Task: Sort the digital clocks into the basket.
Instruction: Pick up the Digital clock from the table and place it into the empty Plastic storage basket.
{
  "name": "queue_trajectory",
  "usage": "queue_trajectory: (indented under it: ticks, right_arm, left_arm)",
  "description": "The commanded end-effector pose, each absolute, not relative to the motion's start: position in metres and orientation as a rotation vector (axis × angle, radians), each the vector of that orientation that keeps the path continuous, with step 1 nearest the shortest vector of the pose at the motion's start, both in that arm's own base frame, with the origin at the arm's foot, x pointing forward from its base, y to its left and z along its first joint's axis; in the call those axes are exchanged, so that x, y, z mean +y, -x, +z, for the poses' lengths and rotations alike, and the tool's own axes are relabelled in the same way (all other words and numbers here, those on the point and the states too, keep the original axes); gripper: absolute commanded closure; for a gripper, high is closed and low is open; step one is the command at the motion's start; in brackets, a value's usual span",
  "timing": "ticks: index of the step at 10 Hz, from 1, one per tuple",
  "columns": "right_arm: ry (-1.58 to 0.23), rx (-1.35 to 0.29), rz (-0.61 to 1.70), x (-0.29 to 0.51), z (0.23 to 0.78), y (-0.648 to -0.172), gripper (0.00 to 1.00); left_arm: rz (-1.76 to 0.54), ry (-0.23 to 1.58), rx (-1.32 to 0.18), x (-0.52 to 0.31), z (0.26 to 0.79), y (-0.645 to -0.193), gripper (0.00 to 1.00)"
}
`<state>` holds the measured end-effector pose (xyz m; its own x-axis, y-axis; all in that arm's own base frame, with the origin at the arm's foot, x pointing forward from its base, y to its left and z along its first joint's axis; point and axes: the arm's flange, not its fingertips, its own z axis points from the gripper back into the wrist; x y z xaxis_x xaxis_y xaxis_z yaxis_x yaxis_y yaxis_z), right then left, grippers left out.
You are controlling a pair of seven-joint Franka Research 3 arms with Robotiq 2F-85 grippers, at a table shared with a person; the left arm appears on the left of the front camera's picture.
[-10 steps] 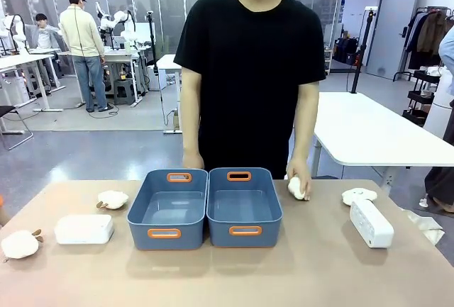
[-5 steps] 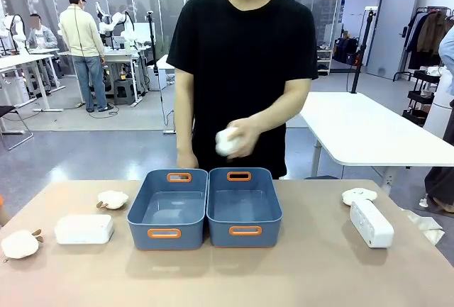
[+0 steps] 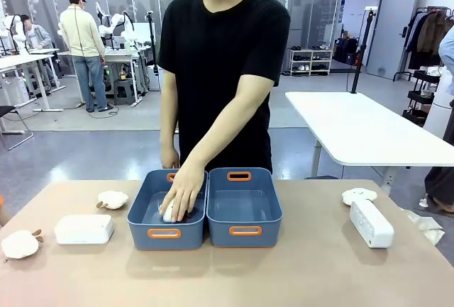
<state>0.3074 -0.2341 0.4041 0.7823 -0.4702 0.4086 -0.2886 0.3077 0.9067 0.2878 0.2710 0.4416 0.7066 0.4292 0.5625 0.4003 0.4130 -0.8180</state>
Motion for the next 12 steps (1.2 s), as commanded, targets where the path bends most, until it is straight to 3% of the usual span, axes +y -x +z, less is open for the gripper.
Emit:
queue_trajectory:
  ticks: [1, 4, 5, 7, 8, 10, 12]
  right_arm:
    - [-1.292, -0.711, -0.134, -0.234, 0.404, -0.307, 0.00]
    - [-1.292, -0.711, -0.134, -0.234, 0.404, -0.307, 0.00]
    - [-1.292, -0.711, -0.134, -0.234, 0.404, -0.307, 0.00]
    - [-1.292, -0.711, -0.134, -0.234, 0.404, -0.307, 0.00]
    - [-1.292, -0.711, -0.134, -0.234, 0.404, -0.307, 0.00]
    - [-1.292, -0.711, -0.134, -0.234, 0.404, -0.307, 0.00]
    - [-1.292, -0.711, -0.134, -0.234, 0.404, -0.307, 0.00]
  left_arm:
    - [-0.018, 1.147, -0.820, 0.273, 0.442, -0.290, 0.00]
    - [-0.079, 1.060, -0.831, 0.258, 0.443, -0.316, 0.00]
    - [-0.213, 0.941, -0.828, 0.243, 0.451, -0.334, 0.00]
    - [-0.654, 0.493, -0.796, 0.195, 0.463, -0.369, 0.00]
    - [-0.855, 0.381, -0.715, 0.164, 0.465, -0.385, 0.00]
    - [-1.185, 0.301, -0.555, 0.099, 0.449, -0.428, 0.00]
    - [-1.360, 0.185, -0.419, 0.047, 0.410, -0.459, 0.00]
